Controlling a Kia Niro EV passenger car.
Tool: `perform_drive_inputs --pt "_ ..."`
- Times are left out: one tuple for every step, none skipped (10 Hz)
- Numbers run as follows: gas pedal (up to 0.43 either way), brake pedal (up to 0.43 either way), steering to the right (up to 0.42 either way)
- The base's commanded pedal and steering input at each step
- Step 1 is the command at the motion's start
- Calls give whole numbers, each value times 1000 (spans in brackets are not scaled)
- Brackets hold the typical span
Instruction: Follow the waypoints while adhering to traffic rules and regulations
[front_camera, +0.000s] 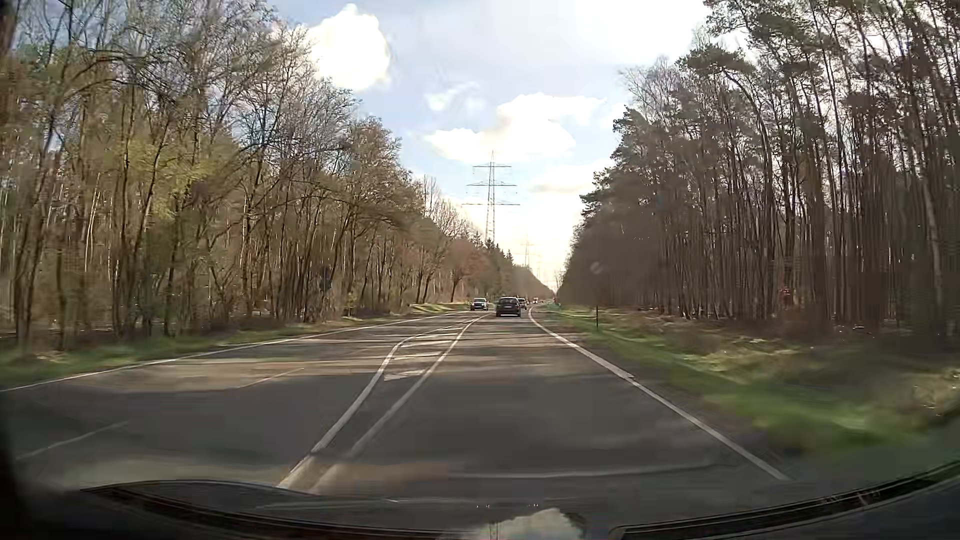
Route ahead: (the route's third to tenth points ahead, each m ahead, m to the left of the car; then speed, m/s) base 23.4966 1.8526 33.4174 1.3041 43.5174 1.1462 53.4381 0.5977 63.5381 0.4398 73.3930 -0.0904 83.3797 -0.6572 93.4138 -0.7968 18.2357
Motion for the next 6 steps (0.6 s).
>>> perform_drive_inputs --pt "197 0 0" --pt "197 0 1" --pt "197 0 1" --pt "197 0 1" --pt "197 0 1" --pt "209 0 1"
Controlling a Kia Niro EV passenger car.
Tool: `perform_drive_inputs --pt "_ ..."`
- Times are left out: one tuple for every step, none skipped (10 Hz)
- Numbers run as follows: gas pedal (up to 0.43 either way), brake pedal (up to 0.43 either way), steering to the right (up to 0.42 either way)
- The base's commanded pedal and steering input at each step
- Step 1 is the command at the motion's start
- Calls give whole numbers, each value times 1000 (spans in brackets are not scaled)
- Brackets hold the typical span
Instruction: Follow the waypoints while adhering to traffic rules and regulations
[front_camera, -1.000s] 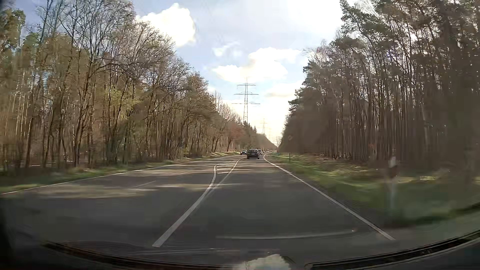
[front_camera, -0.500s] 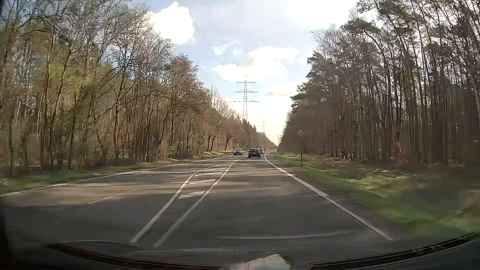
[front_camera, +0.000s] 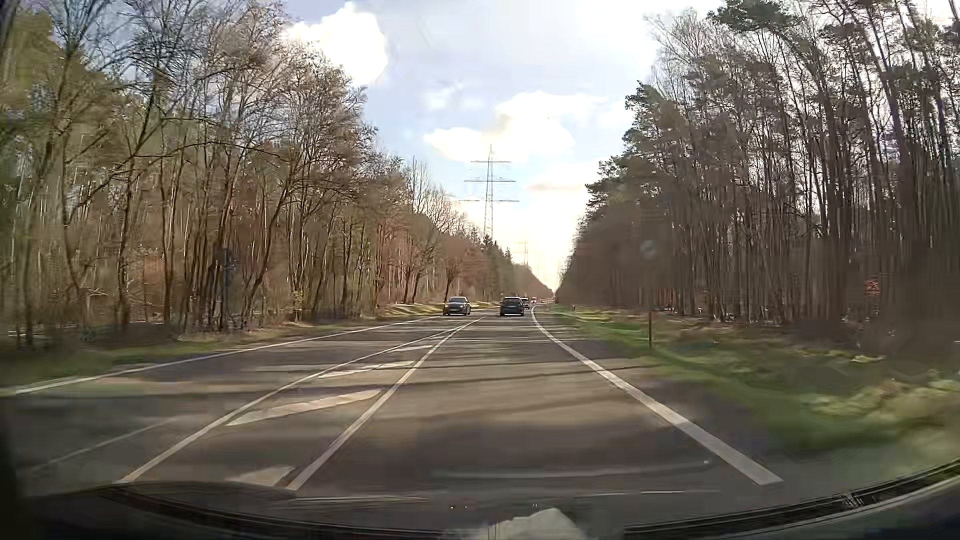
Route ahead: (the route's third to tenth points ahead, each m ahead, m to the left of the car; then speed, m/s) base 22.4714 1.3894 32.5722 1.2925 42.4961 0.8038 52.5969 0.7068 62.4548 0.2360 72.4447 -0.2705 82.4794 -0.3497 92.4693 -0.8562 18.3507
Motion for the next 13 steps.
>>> perform_drive_inputs --pt "209 0 1" --pt "220 0 1" --pt "220 0 1" --pt "228 0 2" --pt "248 0 2" --pt "248 0 2" --pt "260 0 3" --pt "268 0 3" --pt "268 0 3" --pt "268 0 3" --pt "280 0 3" --pt "280 0 3" --pt "287 0 4"
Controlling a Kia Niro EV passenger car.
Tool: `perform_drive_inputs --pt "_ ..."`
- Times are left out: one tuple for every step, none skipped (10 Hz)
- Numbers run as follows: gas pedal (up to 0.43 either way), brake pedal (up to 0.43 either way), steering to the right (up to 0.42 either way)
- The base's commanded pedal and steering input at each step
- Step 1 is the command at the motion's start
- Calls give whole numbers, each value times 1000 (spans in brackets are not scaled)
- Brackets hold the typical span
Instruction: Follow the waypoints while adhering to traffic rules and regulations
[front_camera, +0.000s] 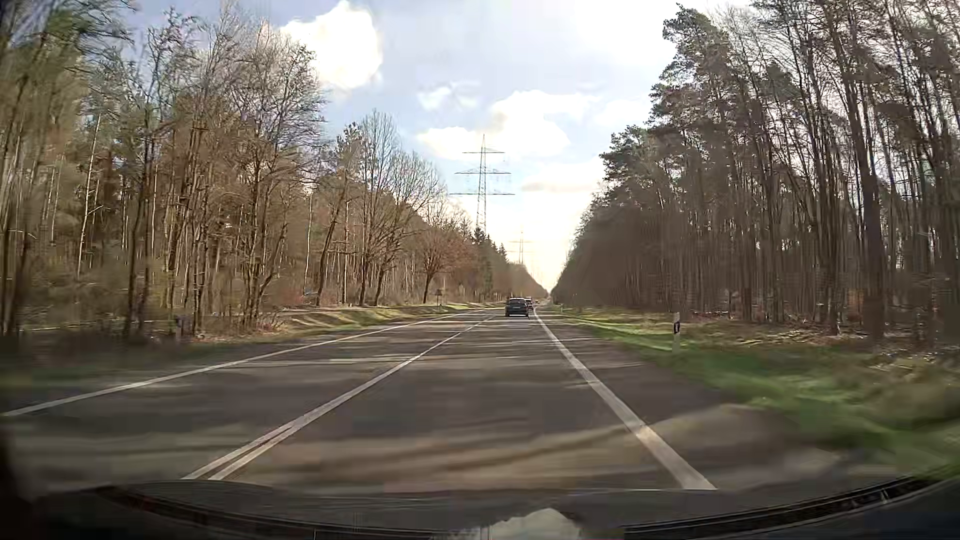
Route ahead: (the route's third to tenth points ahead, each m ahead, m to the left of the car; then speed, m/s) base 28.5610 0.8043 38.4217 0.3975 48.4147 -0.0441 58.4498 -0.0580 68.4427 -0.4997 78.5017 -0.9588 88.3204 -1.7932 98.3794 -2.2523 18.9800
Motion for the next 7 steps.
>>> perform_drive_inputs --pt "287 0 4" --pt "287 0 4" --pt "287 0 4" --pt "287 0 4" --pt "299 0 4" --pt "299 0 4" --pt "299 0 4"
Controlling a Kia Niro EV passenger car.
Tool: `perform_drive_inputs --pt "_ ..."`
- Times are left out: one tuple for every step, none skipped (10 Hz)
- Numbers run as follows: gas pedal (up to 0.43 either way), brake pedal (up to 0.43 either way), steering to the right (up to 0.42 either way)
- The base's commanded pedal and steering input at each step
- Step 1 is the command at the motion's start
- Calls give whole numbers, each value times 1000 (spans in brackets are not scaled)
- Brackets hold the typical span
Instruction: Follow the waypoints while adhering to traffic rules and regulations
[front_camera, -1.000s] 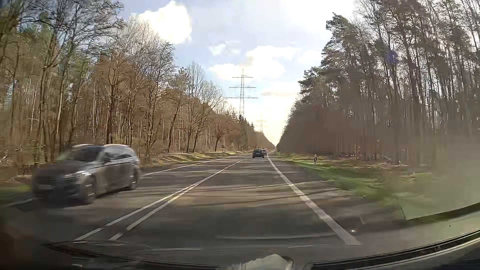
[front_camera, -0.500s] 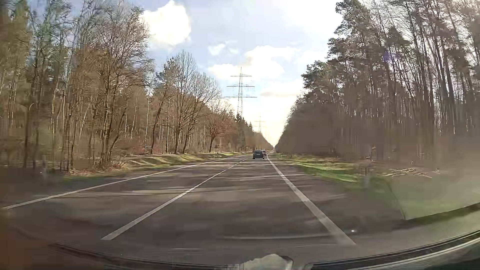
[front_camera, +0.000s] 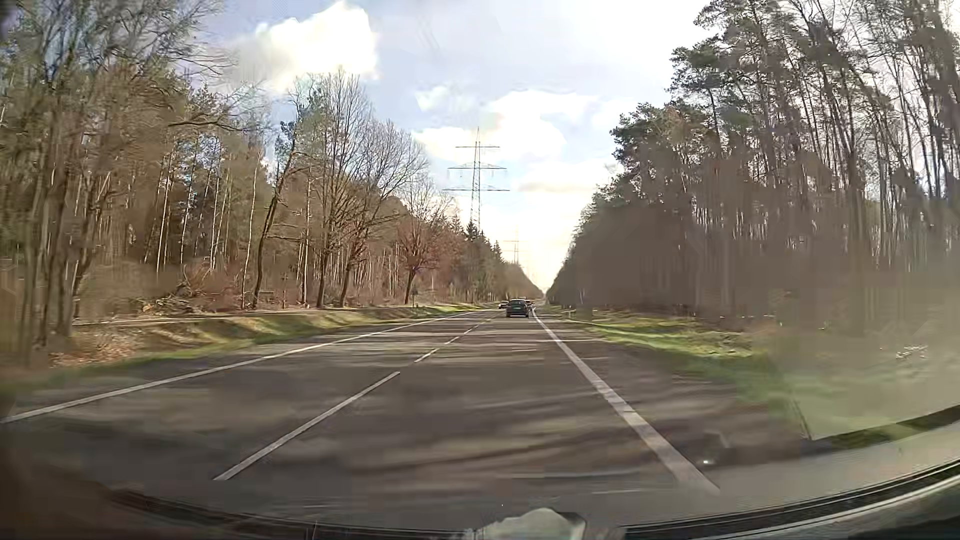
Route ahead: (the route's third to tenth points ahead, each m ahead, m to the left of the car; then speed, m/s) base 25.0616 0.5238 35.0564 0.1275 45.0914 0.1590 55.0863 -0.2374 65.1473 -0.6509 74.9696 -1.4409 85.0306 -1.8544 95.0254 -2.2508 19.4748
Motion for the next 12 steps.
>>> perform_drive_inputs --pt "299 0 5" --pt "299 0 5" --pt "299 0 4" --pt "299 0 5" --pt "299 0 5" --pt "299 0 5" --pt "311 0 5" --pt "311 0 5" --pt "311 0 5" --pt "311 0 5" --pt "311 0 5" --pt "311 0 5"
